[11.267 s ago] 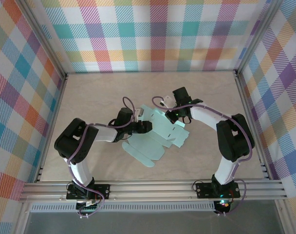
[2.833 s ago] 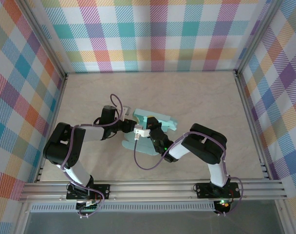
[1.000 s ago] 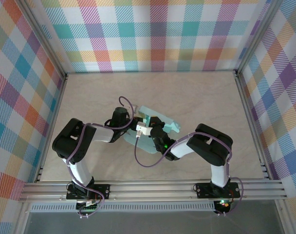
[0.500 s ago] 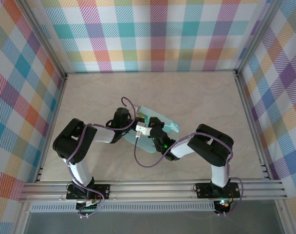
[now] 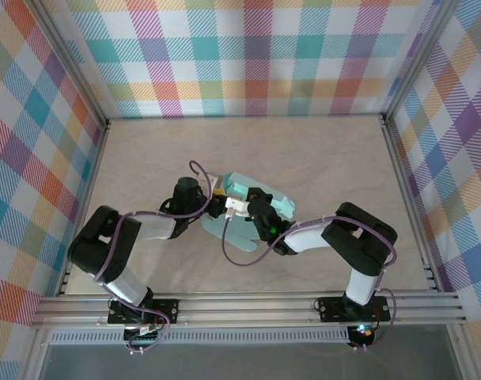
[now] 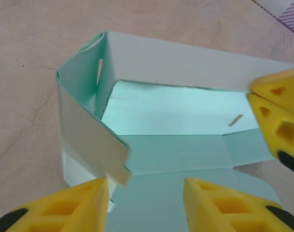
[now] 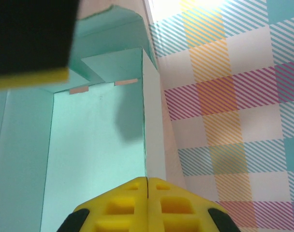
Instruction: Fold the paper box
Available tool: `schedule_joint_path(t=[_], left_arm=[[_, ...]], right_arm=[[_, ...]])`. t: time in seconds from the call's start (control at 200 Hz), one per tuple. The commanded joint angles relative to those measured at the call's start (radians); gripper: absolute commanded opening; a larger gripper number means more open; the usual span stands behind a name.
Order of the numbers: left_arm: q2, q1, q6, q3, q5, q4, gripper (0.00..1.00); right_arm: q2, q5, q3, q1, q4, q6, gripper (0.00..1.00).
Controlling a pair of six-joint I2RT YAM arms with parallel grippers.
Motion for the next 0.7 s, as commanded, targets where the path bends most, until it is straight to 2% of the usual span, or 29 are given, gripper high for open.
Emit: schedule_joint_path(t=[0.0, 0.075, 0.175, 0.33, 0.52, 0.695], left_arm=[[-0.082, 0.046, 0.064, -0.036, 0.041, -0.052, 0.48], [-0.122, 0.084, 0.08, -0.047, 0.057, -0.086, 0.52], [-0.137, 0.147, 0.023, -0.067, 0.109, -0.011, 0.59], [-0.121, 0.162, 0.003, -0.014, 0.108, -0.073, 0.67], [-0.127, 0.165, -0.088, -0.046, -0.045, -0.033, 0.68], [-0.07, 0.167, -0.088, 0.006, 0.004, -0.104, 0.67]], right_arm=[[-0.003, -0.061, -0.017, -0.007, -0.033, -0.01, 0.0], [-0.011, -0.073, -0.023, -0.013, -0.036, -0.017, 0.0], [-0.02, -0.088, -0.031, -0.018, -0.034, -0.034, 0.0], [-0.047, -0.122, -0.067, -0.02, -0.011, -0.086, 0.0], [-0.085, -0.129, -0.111, -0.021, 0.047, -0.111, 0.0], [-0.12, -0.131, -0.143, -0.02, 0.054, -0.119, 0.0]])
